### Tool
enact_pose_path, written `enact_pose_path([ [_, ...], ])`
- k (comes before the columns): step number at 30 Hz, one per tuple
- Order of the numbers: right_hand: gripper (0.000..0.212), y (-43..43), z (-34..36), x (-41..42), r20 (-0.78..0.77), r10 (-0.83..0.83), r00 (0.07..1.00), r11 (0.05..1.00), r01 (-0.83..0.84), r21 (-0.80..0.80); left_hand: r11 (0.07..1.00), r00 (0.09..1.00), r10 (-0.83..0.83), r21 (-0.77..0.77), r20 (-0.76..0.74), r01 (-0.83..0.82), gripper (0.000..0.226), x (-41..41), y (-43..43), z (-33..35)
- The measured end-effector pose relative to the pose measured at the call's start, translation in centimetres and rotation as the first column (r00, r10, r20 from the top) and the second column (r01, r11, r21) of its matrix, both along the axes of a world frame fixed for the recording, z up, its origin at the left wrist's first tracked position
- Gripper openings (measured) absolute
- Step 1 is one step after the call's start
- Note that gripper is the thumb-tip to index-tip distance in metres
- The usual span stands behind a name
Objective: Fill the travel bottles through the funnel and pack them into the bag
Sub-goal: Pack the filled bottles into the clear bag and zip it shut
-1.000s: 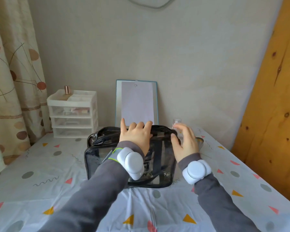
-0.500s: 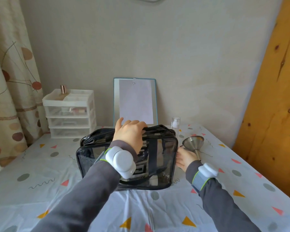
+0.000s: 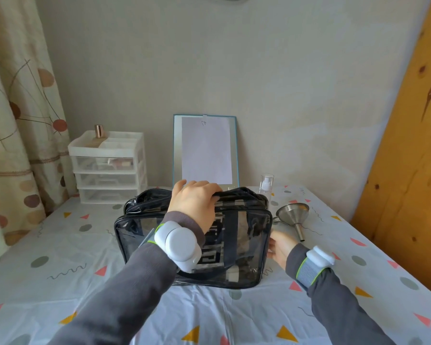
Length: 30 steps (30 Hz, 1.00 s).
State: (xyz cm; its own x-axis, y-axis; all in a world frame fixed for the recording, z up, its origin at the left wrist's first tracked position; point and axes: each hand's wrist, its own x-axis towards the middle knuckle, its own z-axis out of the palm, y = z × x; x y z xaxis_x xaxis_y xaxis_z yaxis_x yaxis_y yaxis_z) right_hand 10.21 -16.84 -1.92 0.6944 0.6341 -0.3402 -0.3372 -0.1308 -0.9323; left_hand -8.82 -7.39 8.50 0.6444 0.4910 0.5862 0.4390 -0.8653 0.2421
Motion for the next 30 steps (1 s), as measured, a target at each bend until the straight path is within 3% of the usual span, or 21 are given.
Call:
enact_pose_path([
  [21, 0.026, -0.1, 1.8, -0.4, -0.051, 0.023, 0.998, 1.0, -0.023, 0.006, 0.998, 0.998, -0.044, -0.044, 0.035, 0.046, 0.022, 0.0, 0.6, -0.7],
  [23, 0.02, -0.4, 2.6, -0.6, -0.018, -0.001, 1.0, 0.999, 0.002, 0.033, 0.999, 1.0, -0.025, -0.023, 0.001, 0.025, 0.025, 0.0, 0.6, -0.7],
  [30, 0.03, -1.3, 5.1, -1.6, 0.01, -0.136, 0.991, 0.979, 0.133, 0.152, 0.998, 0.994, 0.059, -0.006, -0.092, -0.06, 0.025, 0.4, -1.1, -0.2],
])
